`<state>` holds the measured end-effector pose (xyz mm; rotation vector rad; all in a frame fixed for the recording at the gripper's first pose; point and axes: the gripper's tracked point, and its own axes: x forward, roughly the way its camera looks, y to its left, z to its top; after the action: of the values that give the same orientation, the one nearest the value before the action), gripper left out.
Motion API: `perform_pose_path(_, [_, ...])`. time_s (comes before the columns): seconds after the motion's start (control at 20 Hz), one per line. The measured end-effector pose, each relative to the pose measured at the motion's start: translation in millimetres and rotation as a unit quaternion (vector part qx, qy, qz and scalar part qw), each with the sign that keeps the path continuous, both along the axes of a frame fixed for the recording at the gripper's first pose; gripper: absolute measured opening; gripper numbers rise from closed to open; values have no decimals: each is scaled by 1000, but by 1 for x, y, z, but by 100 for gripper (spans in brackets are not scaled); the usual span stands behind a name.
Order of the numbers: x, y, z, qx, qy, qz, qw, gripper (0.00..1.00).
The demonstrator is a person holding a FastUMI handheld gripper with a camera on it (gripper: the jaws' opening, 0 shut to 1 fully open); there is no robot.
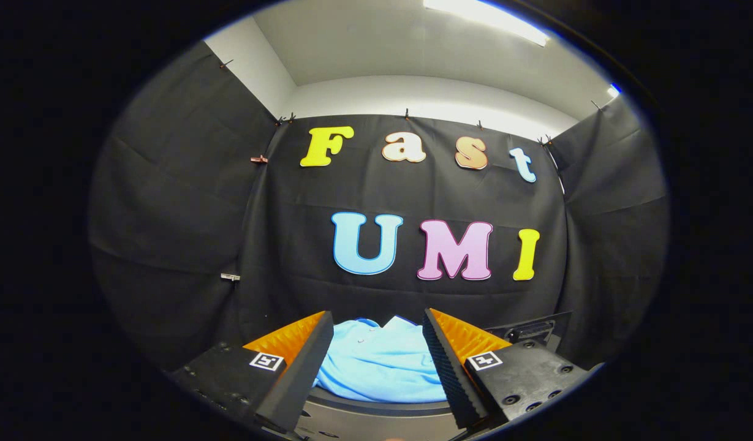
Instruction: Put the clothes into the washing machine and then close the washing machine lid.
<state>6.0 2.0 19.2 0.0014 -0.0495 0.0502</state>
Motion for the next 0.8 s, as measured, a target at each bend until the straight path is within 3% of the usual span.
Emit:
perform_pose_path(0.3, [5,-2,-9,3,24,14,1000,92])
perform_pose_path(0.45, [16,-5,-11,4,34,1,999,93])
perform_pose_path(0.8, [84,25,-35,-12,104,-6,994,93])
